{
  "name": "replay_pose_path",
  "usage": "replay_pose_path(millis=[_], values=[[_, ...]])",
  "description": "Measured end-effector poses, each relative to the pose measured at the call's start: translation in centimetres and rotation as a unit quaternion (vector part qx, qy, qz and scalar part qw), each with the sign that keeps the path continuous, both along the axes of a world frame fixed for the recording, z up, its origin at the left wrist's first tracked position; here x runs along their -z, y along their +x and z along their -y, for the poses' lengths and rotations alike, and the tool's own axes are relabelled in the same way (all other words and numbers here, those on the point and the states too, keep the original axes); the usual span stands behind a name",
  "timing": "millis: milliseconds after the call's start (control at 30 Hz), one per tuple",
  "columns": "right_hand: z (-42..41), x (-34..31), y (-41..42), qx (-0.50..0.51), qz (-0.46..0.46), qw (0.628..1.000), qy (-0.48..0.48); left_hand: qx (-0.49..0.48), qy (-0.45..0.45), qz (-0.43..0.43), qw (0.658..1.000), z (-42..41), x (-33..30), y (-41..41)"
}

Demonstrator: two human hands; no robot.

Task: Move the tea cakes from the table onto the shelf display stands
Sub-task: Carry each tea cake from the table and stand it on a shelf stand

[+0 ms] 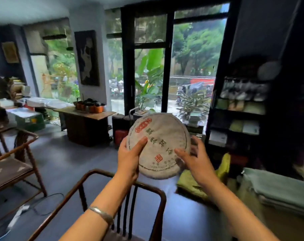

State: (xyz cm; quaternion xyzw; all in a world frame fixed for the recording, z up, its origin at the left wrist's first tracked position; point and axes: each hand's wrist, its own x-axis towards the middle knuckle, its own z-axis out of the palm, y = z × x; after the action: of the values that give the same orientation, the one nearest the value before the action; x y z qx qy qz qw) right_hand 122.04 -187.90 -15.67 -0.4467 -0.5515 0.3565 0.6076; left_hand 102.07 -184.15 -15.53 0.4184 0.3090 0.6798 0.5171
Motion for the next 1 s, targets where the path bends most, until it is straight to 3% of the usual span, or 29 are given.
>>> replay_pose_path(millis=[267,500,700,800,933,1000], values=[[3.3,-1.7,10.9,0.146,-0.108,0.977,0.109,0.269,0.063,-0.032,0.961,-2.6,-2.9,14.6],[5.4,-5.0,18.1,0.268,-0.078,0.95,0.143,0.448,0.084,-0.014,0.89,-5.7,-5.5,25.0],[6.1,-7.2,22.6,0.399,-0.064,0.893,0.195,0.441,0.075,-0.113,0.887,-6.6,-8.6,31.9],[6.2,-7.5,24.1,0.478,-0.051,0.845,0.234,0.475,0.101,-0.096,0.869,-6.2,-8.1,34.6],[6.1,-7.7,26.5,0.543,-0.046,0.795,0.266,0.56,0.119,-0.071,0.817,-4.4,-7.7,39.3],[5.9,-7.7,27.6,0.562,-0.045,0.78,0.271,0.572,0.119,-0.035,0.811,-3.7,-7.8,41.8]])
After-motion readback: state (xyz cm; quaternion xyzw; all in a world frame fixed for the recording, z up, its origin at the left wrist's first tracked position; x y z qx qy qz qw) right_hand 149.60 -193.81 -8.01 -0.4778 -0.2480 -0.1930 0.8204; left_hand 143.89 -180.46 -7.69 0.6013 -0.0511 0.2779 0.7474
